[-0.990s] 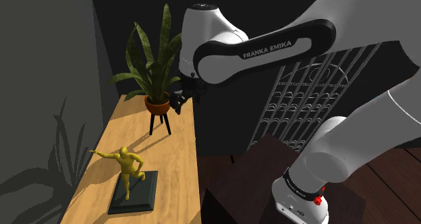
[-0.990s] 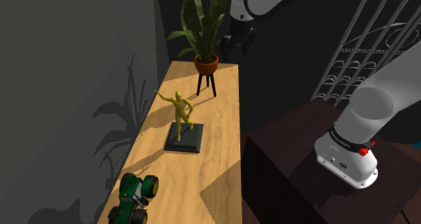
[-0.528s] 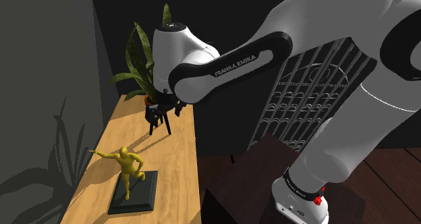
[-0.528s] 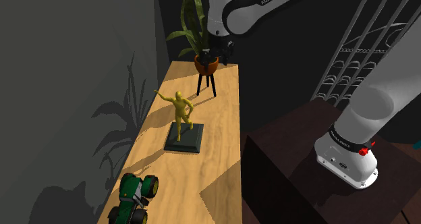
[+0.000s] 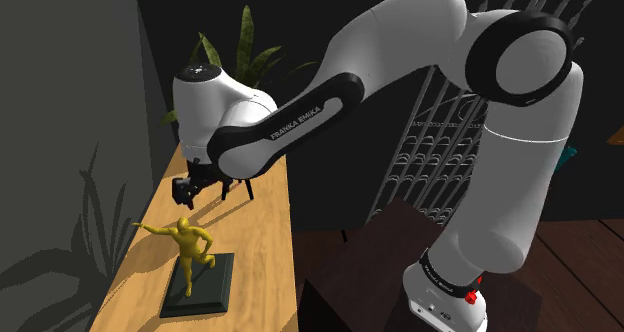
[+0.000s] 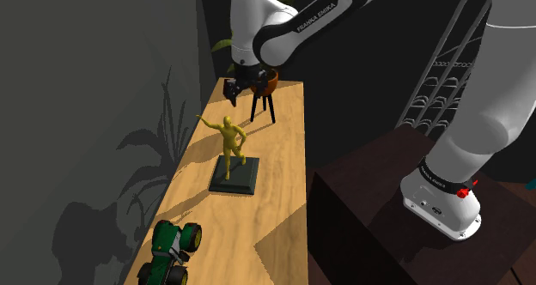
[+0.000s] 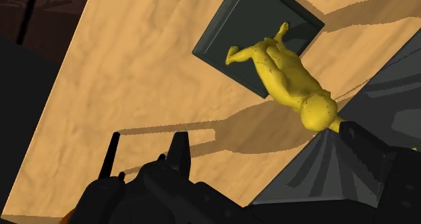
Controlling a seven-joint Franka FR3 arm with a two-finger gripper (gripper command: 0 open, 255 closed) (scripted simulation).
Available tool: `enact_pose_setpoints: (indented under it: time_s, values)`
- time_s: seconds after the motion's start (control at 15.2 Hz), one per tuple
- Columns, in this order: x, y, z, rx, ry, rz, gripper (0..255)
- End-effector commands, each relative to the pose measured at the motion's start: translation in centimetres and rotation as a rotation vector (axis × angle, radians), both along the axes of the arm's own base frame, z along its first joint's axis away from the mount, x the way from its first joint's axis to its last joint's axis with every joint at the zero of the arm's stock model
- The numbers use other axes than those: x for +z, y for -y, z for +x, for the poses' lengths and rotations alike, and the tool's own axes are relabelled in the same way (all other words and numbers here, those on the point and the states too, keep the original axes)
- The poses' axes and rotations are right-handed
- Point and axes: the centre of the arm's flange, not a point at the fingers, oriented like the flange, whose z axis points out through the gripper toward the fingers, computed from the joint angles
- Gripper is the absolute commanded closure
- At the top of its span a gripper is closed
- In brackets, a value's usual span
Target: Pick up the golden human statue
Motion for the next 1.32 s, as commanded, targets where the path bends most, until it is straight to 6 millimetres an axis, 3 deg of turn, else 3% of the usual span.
enact_pose_setpoints:
  time_s: [0.0, 0.33, 0.92, 0.99, 1.25]
  values:
    - [-1.2, -2.1, 0.4, -0.003, 0.001, 0.006, 0]
    - [-4.0, -6.7, 2.5, -0.009, 0.003, 0.018, 0]
    - [-8.0, -6.7, 2.5, -0.009, 0.003, 0.018, 0]
    - [-8.1, -6.7, 2.6, -0.009, 0.002, 0.018, 255]
    - [-8.0, -6.7, 2.5, -0.009, 0.002, 0.018, 255]
